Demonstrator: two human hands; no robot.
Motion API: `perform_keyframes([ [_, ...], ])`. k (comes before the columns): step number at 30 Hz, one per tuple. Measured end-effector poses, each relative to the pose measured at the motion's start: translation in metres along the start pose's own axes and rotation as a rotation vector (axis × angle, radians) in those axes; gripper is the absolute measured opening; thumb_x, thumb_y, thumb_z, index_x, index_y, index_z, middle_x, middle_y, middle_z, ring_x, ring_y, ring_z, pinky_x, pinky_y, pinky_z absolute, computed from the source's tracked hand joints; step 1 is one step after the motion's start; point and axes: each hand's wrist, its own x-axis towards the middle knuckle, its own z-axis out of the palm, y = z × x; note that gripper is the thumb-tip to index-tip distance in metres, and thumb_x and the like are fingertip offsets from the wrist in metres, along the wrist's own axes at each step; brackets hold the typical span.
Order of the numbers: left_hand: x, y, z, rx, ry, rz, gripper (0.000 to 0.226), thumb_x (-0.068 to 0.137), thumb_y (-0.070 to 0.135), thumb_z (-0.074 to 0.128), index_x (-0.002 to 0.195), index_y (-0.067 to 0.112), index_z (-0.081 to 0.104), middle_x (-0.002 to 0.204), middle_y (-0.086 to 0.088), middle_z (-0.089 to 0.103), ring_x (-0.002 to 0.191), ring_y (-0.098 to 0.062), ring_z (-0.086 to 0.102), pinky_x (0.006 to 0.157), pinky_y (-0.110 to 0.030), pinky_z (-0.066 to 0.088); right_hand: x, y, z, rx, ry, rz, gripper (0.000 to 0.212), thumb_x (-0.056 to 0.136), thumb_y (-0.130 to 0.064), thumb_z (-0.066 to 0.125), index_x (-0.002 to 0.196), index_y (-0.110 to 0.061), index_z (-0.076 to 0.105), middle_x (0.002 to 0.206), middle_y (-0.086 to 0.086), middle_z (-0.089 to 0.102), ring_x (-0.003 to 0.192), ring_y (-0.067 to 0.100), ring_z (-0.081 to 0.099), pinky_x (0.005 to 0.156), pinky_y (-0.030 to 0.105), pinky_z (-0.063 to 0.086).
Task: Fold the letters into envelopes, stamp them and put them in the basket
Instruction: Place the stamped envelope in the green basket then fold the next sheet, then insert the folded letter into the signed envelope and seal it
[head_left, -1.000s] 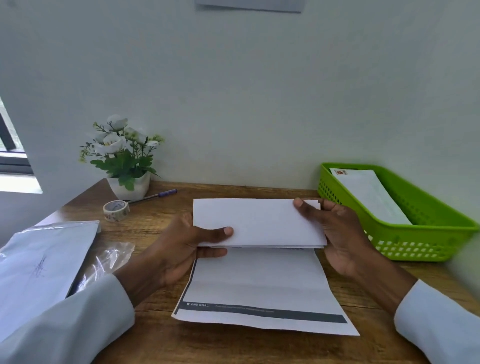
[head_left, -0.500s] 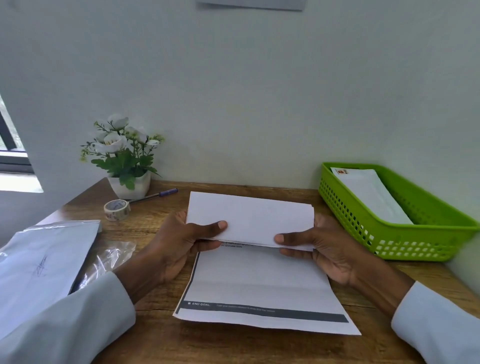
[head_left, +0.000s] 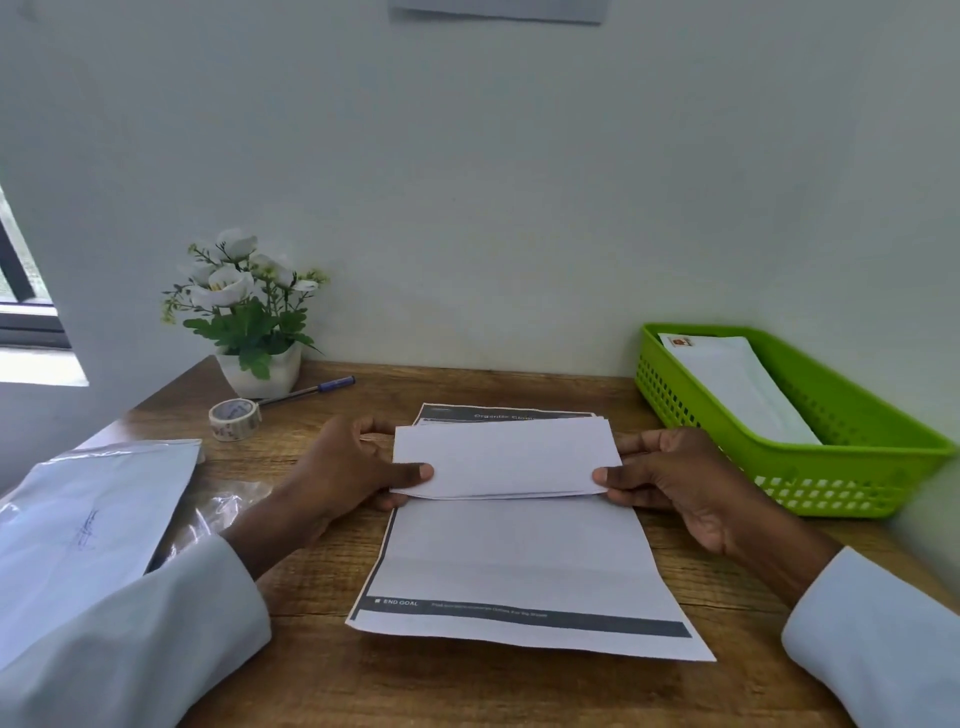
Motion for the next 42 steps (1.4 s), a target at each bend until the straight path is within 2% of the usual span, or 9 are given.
perform_keyframes([
  [5, 0.000, -0.002, 0.000, 0.515, 0.066, 0.178, 0.065, 0.072, 0.041, 0.082, 0.127, 0.022, 0.055, 0.062, 0.005, 0.060, 0.052, -0.006, 0.054, 0.049, -0.021, 0.039, -0.009, 0.002, -0.001, -0.359, 0.032, -0.173, 0.043, 0.064, 0.003, 0.087, 0.098, -0.008, 0.064, 0.064, 0.005, 0.064, 0.042, 0.011, 0.056, 0.039, 0.021, 0.045],
  [9, -0.006, 0.003, 0.000, 0.594, 0.068, 0.248, 0.046, 0.079, 0.045, 0.074, 0.119, 0.024, 0.064, 0.068, 0.007, 0.055, 0.056, -0.004, 0.043, 0.048, -0.019, 0.029, -0.012, -0.005, 0.000, -0.755, 0.162, -0.392, 0.038, 0.062, -0.023, 0.091, 0.092, -0.012, 0.070, 0.080, 0.002, 0.065, 0.070, 0.015, 0.059, 0.062, 0.029, 0.047],
  [12, -0.007, 0.008, -0.004, 0.478, 0.076, 0.292, 0.028, 0.081, 0.043, 0.074, 0.101, 0.024, 0.070, 0.054, 0.005, 0.059, 0.047, -0.003, 0.051, 0.047, -0.021, 0.036, -0.012, -0.020, 0.007, -0.672, 0.206, -0.506, 0.029, 0.068, -0.031, 0.087, 0.091, -0.021, 0.071, 0.086, 0.003, 0.072, 0.080, 0.020, 0.068, 0.074, 0.036, 0.054],
  [16, -0.013, 0.025, -0.021, 0.306, 0.096, 0.384, 0.021, 0.079, 0.041, 0.074, 0.079, 0.020, 0.071, 0.048, 0.000, 0.062, 0.040, -0.011, 0.054, 0.044, -0.026, 0.048, -0.012, -0.053, 0.032, -0.551, 0.153, -0.664, 0.016, 0.077, -0.031, 0.081, 0.086, -0.020, 0.074, 0.076, -0.004, 0.074, 0.064, 0.009, 0.066, 0.067, 0.031, 0.054],
  [21, -0.033, 0.049, -0.062, 0.303, 0.233, 0.501, 0.018, 0.082, 0.036, 0.074, 0.081, 0.019, 0.073, 0.050, 0.000, 0.066, 0.039, -0.006, 0.057, 0.044, -0.017, 0.042, -0.023, -0.097, 0.096, -0.524, -0.043, -0.837, 0.011, 0.081, -0.030, 0.077, 0.086, -0.020, 0.076, 0.080, -0.007, 0.073, 0.061, 0.001, 0.062, 0.062, 0.018, 0.046],
  [24, -0.048, 0.047, -0.088, 0.300, 0.335, 0.534, 0.016, 0.082, 0.032, 0.076, 0.078, 0.017, 0.074, 0.051, -0.003, 0.067, 0.041, -0.009, 0.058, 0.045, -0.027, 0.046, -0.032, -0.104, 0.144, -0.525, -0.208, -0.882, 0.010, 0.083, -0.029, 0.076, 0.087, -0.020, 0.076, 0.081, -0.008, 0.074, 0.063, -0.001, 0.063, 0.061, 0.014, 0.047],
  [31, -0.094, -0.012, -0.154, 0.357, 0.566, 0.438, 0.017, 0.079, 0.032, 0.078, 0.070, 0.018, 0.073, 0.054, 0.003, 0.069, 0.047, -0.010, 0.066, 0.054, -0.037, 0.058, -0.052, -0.077, 0.267, -0.526, -0.542, -0.932, 0.012, 0.081, -0.029, 0.078, 0.086, -0.017, 0.076, 0.077, -0.005, 0.073, 0.058, -0.003, 0.058, 0.054, 0.012, 0.043],
  [34, -0.105, -0.035, -0.173, 0.379, 0.645, 0.392, 0.015, 0.078, 0.033, 0.079, 0.071, 0.021, 0.074, 0.059, 0.008, 0.070, 0.054, -0.010, 0.069, 0.059, -0.044, 0.060, -0.054, -0.063, 0.297, -0.548, -0.591, -0.925, 0.013, 0.082, -0.029, 0.077, 0.087, -0.017, 0.077, 0.079, -0.006, 0.073, 0.067, 0.005, 0.066, 0.059, 0.022, 0.053],
  [42, -0.117, -0.075, -0.184, 0.518, 0.722, 0.221, 0.012, 0.076, 0.034, 0.078, 0.076, 0.022, 0.075, 0.075, 0.010, 0.075, 0.068, -0.004, 0.069, 0.065, -0.023, 0.051, -0.050, -0.018, 0.333, -0.594, -0.626, -0.837, 0.011, 0.078, -0.026, 0.079, 0.088, -0.021, 0.076, 0.081, -0.008, 0.074, 0.074, 0.007, 0.070, 0.072, 0.032, 0.061],
])
